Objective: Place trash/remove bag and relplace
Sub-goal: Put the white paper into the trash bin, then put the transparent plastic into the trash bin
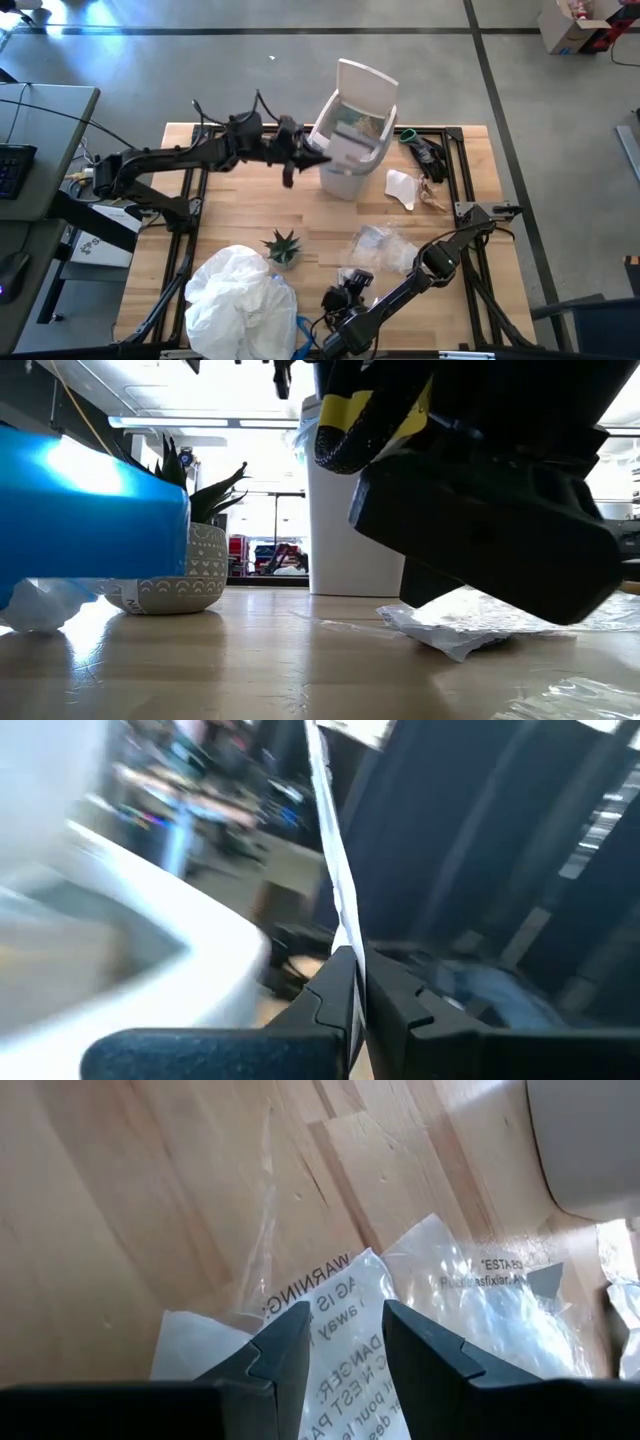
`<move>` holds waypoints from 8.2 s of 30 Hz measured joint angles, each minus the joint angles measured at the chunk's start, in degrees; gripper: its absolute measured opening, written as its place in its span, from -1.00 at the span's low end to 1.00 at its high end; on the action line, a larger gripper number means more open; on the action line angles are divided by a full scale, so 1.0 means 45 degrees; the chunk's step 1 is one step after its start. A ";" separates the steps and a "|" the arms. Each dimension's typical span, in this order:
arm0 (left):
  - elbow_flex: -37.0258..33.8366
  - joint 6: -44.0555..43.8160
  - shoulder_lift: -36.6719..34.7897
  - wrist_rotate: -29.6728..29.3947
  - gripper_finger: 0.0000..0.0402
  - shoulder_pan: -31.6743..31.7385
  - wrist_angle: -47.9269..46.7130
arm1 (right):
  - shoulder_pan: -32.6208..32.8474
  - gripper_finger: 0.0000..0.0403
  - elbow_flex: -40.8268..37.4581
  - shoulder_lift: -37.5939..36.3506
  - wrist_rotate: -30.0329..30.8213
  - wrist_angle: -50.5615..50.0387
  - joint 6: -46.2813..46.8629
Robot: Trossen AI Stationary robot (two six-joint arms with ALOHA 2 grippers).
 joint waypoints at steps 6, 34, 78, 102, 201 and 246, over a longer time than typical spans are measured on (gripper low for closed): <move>0.0246 0.1632 0.0055 -0.1436 -1.00 0.0694 0.0157 | 0.0000 -0.43 0.0000 -0.0015 0.0240 0.0014 0.0202; 0.4153 0.4940 0.2045 -0.4352 -0.63 0.0626 -0.5937 | -0.0005 -0.43 0.0005 -0.0019 0.0822 -0.0015 0.1001; -0.7346 0.0203 -0.7613 -0.5857 -0.60 -0.6173 -0.5582 | -0.1070 -0.43 0.0024 -0.7359 -0.2028 -0.0015 -0.2657; -0.7956 -0.0069 -0.7598 -0.6753 -0.60 -0.7218 -0.3385 | 0.2222 -0.43 -0.0005 -0.2254 -0.5709 0.2696 -0.0935; -0.7960 -0.0068 -0.7574 -0.7321 -0.60 -0.7363 -0.3494 | 0.2987 -0.36 0.0005 -0.1767 -0.4080 0.0280 0.6188; -0.7957 -0.0093 -0.7559 -0.7321 -0.60 -0.7364 -0.3502 | 0.2531 -0.99 0.0032 -0.0267 -0.4451 0.1647 0.6562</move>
